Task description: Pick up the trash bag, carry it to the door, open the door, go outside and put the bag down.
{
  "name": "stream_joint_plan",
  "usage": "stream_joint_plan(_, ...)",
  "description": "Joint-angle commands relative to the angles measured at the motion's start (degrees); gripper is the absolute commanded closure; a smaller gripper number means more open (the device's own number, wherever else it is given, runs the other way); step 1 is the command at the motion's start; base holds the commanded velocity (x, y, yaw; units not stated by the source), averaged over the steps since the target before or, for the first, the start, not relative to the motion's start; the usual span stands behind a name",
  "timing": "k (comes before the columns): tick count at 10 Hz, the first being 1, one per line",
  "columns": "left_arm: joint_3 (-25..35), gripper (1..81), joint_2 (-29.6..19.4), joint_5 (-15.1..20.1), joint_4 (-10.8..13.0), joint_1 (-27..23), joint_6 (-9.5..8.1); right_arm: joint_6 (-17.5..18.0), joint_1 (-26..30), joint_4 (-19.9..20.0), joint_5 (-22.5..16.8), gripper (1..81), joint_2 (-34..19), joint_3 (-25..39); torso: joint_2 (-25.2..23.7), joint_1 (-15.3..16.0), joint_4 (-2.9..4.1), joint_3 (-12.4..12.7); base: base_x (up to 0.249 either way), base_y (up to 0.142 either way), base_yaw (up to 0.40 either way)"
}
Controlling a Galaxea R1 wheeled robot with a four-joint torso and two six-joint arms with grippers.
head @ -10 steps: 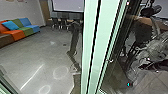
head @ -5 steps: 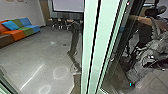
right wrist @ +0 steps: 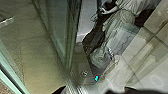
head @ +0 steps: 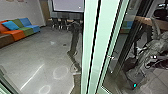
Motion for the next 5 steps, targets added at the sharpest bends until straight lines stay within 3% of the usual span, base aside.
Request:
stream_joint_plan(1, 0.52, 81.1, -0.27, 4.16, -0.81, -1.31, 0.04, -2.31, 10.7, -15.97, -4.2, 1.0, -4.41, -7.08, 0.0, 0.0, 0.0, 0.0, 0.0, 0.0, 0.0)
stream_joint_plan(5, 0.52, 81.1, 0.25, 4.08, -0.81, -1.13, 0.04, -2.49, 9.83, -15.36, -0.09, 1.0, -5.99, -10.93, 0.0, 0.02, 0.0, 0.0, 0.0, 0.0, 0.0)
